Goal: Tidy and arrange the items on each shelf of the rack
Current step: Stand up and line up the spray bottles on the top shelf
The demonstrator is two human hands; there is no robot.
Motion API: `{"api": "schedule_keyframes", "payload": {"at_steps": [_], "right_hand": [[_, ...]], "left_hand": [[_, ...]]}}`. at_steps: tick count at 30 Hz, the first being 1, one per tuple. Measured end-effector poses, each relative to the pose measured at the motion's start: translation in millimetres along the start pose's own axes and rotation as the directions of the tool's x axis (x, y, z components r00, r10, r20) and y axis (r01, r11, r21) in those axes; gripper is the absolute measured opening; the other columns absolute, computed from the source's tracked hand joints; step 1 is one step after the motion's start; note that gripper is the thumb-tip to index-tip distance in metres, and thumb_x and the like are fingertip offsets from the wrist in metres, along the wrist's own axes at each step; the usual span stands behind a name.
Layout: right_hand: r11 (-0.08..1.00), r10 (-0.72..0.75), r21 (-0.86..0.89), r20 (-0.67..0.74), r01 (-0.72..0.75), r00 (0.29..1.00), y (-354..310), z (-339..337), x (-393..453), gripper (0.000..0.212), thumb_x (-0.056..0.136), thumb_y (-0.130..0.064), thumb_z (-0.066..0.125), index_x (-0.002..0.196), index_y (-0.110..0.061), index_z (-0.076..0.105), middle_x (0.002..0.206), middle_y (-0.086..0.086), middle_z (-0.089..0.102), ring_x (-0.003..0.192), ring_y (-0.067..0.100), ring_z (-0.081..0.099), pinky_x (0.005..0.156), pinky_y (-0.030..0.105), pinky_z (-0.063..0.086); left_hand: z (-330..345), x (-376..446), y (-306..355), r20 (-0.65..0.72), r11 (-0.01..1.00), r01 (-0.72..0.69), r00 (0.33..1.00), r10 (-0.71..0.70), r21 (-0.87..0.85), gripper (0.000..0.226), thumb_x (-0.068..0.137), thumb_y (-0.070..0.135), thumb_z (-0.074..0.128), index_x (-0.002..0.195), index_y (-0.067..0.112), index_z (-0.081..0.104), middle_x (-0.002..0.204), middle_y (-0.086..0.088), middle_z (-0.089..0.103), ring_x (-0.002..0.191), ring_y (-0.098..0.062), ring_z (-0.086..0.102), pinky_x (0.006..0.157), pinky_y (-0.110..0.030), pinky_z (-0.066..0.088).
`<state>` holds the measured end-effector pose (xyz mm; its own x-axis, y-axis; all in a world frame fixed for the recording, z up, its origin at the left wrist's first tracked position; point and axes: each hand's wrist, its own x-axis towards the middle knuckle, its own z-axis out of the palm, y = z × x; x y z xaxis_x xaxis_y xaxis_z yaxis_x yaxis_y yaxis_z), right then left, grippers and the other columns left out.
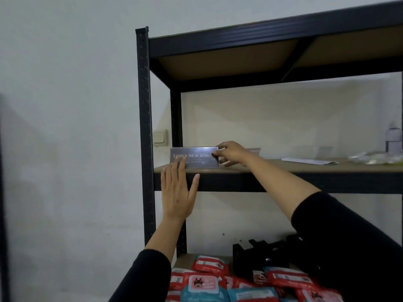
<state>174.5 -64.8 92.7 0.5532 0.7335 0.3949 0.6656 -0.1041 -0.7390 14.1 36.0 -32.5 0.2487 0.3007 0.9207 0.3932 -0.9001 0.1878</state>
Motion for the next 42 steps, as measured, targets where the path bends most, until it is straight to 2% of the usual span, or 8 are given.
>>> {"api": "schedule_keyframes", "payload": {"at_steps": [12, 23, 28, 31, 33, 37, 40, 42], "right_hand": [[0.982, 0.187, 0.041, -0.152, -0.183, 0.971, 56.8, -111.9, -4.8, 0.03, 0.096, -0.018, 0.057, 0.122, -0.002, 0.058, 0.117, 0.014, 0.063, 0.083, 0.021, 0.065, 0.06, 0.027, 0.054], [0.915, 0.403, -0.004, 0.047, -0.403, 0.914, 77.4, -133.4, 43.9, 0.056, 0.098, -0.042, 0.051, 0.142, -0.011, 0.037, 0.102, 0.015, 0.061, 0.086, 0.027, 0.063, 0.067, 0.036, 0.055], [0.897, 0.437, 0.053, 0.042, -0.439, 0.898, 92.2, -127.1, 77.7, 0.042, 0.1, -0.044, 0.044, 0.118, -0.007, 0.053, 0.084, 0.015, 0.061, 0.071, 0.024, 0.06, 0.072, 0.035, 0.053], [0.893, 0.444, 0.098, -0.02, -0.44, 0.896, 101.1, -120.5, 88.8, 0.03, 0.098, -0.032, 0.055, 0.099, -0.001, 0.054, 0.069, 0.014, 0.061, 0.066, 0.022, 0.058, 0.092, 0.035, 0.051], [0.877, 0.469, 0.123, -0.002, -0.465, 0.883, 100.6, -122.9, 92.3, 0.022, 0.096, -0.02, 0.058, 0.102, 0.001, 0.054, 0.065, 0.014, 0.063, 0.067, 0.02, 0.06, 0.097, 0.032, 0.051], [0.819, 0.474, 0.292, 0.142, -0.494, 0.869, 84.1, -124.5, 85.4, 0.008, 0.094, 0.001, 0.056, 0.101, 0.005, 0.055, 0.083, 0.015, 0.06, 0.069, 0.019, 0.059, 0.073, 0.028, 0.057], [0.841, 0.445, 0.246, 0.189, -0.481, 0.875, 80.9, -126.1, 73.4, 0.005, 0.093, 0.003, 0.057, 0.098, 0.002, 0.054, 0.099, 0.01, 0.059, 0.075, 0.02, 0.061, 0.05, 0.025, 0.058], [0.869, 0.415, 0.19, 0.223, -0.456, 0.882, 81.1, -126.4, 63.4, 0.01, 0.093, 0.004, 0.057, 0.1, -0.001, 0.051, 0.115, 0.008, 0.056, 0.093, 0.024, 0.063, 0.061, 0.031, 0.06]], "left_hand": [[21.4, 39.2, 111.1, -0.01, 0.991, -0.094, 0.996, 0.093, -0.098, 0.06, 0.096, 0.055, 0.023, 0.14, 0.019, 0.041, 0.153, -0.001, 0.031, 0.142, -0.02, 0.027, 0.118, -0.045, 0.019], [40.3, 34.4, 130.5, -0.023, 0.997, -0.02, 1.0, 0.018, -0.076, 0.059, 0.091, 0.049, 0.033, 0.144, 0.025, 0.039, 0.15, 0.004, 0.038, 0.14, -0.015, 0.033, 0.116, -0.035, 0.027], [42.5, 35.8, 129.8, -0.025, 0.998, -0.02, 1.0, 0.019, -0.058, 0.058, 0.09, 0.051, 0.031, 0.142, 0.028, 0.042, 0.148, 0.009, 0.041, 0.137, -0.011, 0.037, 0.113, -0.036, 0.034], [39.2, 35.8, 127.9, -0.023, 0.997, -0.011, 1.0, 0.009, -0.081, 0.058, 0.09, 0.051, 0.029, 0.142, 0.029, 0.042, 0.146, 0.01, 0.044, 0.134, -0.008, 0.041, 0.11, -0.035, 0.037], [39.3, 34.3, 131.1, -0.028, 0.997, -0.019, 0.999, 0.017, -0.076, 0.057, 0.089, 0.05, 0.031, 0.14, 0.029, 0.044, 0.142, 0.011, 0.049, 0.128, -0.006, 0.047, 0.108, -0.032, 0.039], [38.1, 35.1, 130.8, -0.032, 0.996, -0.016, 0.999, 0.013, -0.085, 0.055, 0.09, 0.047, 0.033, 0.139, 0.028, 0.046, 0.137, 0.01, 0.054, 0.124, -0.008, 0.051, 0.104, -0.034, 0.043], [38.4, 33.7, 133.2, -0.041, 0.997, -0.019, 0.999, 0.016, -0.077, 0.054, 0.089, 0.046, 0.035, 0.138, 0.026, 0.048, 0.134, 0.008, 0.057, 0.123, -0.009, 0.052, 0.104, -0.034, 0.043], [38.3, 33.6, 133.3, -0.055, 0.997, -0.022, 0.998, 0.018, -0.072, 0.053, 0.09, 0.045, 0.036, 0.136, 0.025, 0.051, 0.133, 0.007, 0.058, 0.121, -0.01, 0.054, 0.103, -0.031, 0.042]]}}
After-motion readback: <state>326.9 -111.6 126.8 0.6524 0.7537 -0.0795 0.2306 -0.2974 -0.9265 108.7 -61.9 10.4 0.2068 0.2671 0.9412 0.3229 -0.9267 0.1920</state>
